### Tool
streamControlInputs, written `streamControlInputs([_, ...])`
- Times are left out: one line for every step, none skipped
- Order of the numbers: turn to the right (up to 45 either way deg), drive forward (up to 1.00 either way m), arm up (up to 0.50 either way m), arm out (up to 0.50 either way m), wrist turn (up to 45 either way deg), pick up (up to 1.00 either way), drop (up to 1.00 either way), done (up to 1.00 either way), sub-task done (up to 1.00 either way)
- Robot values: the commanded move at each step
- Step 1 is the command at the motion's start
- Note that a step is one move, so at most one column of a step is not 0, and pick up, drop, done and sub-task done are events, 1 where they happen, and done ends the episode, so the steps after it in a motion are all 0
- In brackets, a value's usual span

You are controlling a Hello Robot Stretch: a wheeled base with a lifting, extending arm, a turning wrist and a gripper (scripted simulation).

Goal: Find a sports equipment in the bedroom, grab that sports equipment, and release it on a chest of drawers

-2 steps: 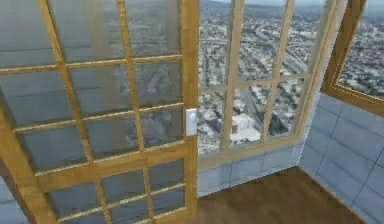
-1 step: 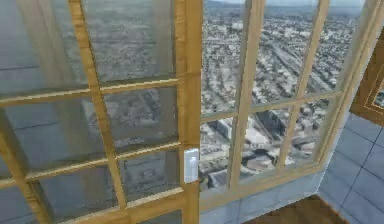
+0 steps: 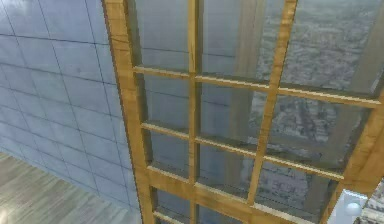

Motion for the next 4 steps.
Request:
streamControlInputs([-18.0, 0.0, 0.0, 0.0, 0.0, 0.0, 0.0, 0.0, 0.0])
streamControlInputs([-3.0, 0.0, 0.0, 0.0, 0.0, 0.0, 0.0, 0.0, 0.0])
streamControlInputs([0.0, 0.4, 0.0, 0.0, 0.0, 0.0, 0.0, 0.0, 0.0])
streamControlInputs([-45.0, 0.0, 0.0, 0.0, 0.0, 0.0, 0.0, 0.0, 0.0])
